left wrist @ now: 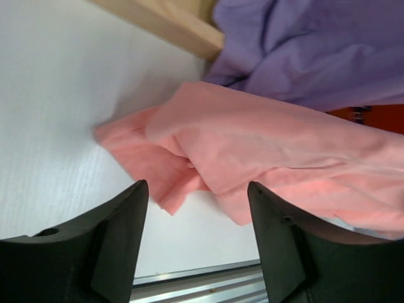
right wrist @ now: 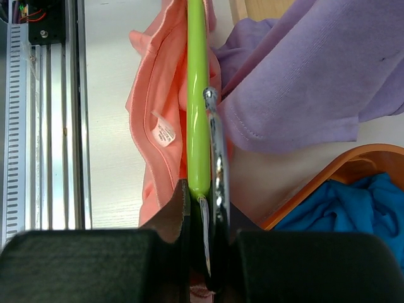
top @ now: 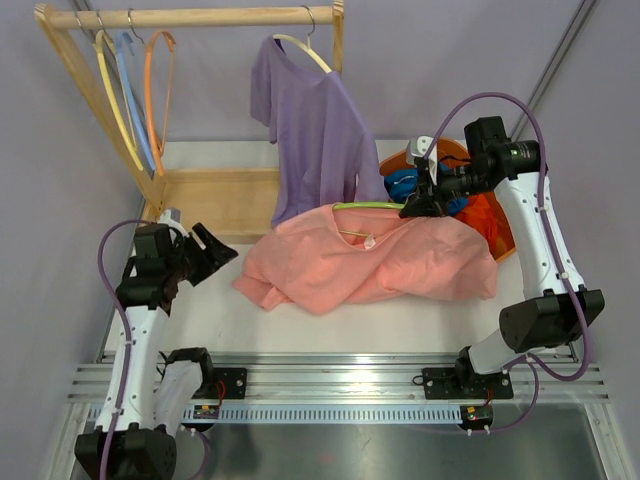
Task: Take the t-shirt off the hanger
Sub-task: Remove the tshirt from the hanger
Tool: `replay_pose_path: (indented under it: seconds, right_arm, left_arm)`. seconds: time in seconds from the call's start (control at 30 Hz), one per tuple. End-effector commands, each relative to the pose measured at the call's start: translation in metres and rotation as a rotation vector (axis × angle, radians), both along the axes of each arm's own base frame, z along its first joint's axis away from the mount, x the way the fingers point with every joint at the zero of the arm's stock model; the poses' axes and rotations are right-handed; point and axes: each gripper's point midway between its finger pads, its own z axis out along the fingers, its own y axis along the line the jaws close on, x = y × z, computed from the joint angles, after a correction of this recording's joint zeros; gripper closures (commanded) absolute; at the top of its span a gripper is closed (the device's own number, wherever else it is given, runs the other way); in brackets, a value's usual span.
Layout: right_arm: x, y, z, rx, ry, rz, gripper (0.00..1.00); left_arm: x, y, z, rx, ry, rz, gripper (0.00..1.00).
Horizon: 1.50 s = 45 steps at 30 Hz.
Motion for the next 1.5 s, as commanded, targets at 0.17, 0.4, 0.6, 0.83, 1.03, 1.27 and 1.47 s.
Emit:
replay_pose_path:
  seconds: [0.17, 0.4, 0.6, 0.83, 1.03, 1.27, 1.47]
  right_arm:
    - [-0.049, 0.013, -0.006, -0.046, 0.231, -0.008, 1.0]
    - [-0.029, 0.042, -0.015, -0.11, 0.209, -0.104, 1.0]
    - [-0.018, 0.059, -0.014, -0.112, 0.216, -0.143, 1.0]
    - [-0.023, 0.066, -0.011, -0.089, 0.239, -0.135, 1.0]
    - [-0.028, 0.066, -0.008, -0.079, 0.235, -0.131, 1.0]
    - [-0.032, 0.065, -0.008, -0.071, 0.242, -0.13, 1.0]
    - [-0.038, 0.057, -0.012, -0.11, 0.212, -0.107, 1.0]
  left_arm:
    - [-0.014, -0.04, 0.093, -0.12, -0.28, -0.192, 0.26]
    - [-0.014, -0.09, 0.119, -0.11, -0.283, -0.228, 0.22]
    - [-0.004, -0.137, 0.112, -0.026, -0.204, -0.191, 0.2]
    - [0.013, -0.167, 0.09, 0.048, -0.12, -0.134, 0.24]
    - [0.031, -0.17, 0.066, 0.204, -0.044, -0.1, 0.29]
    - [0.05, -0.167, 0.065, 0.321, -0.065, -0.081, 0.77]
    - [0.042, -0.126, 0.073, 0.441, -0.111, -0.034, 1.0]
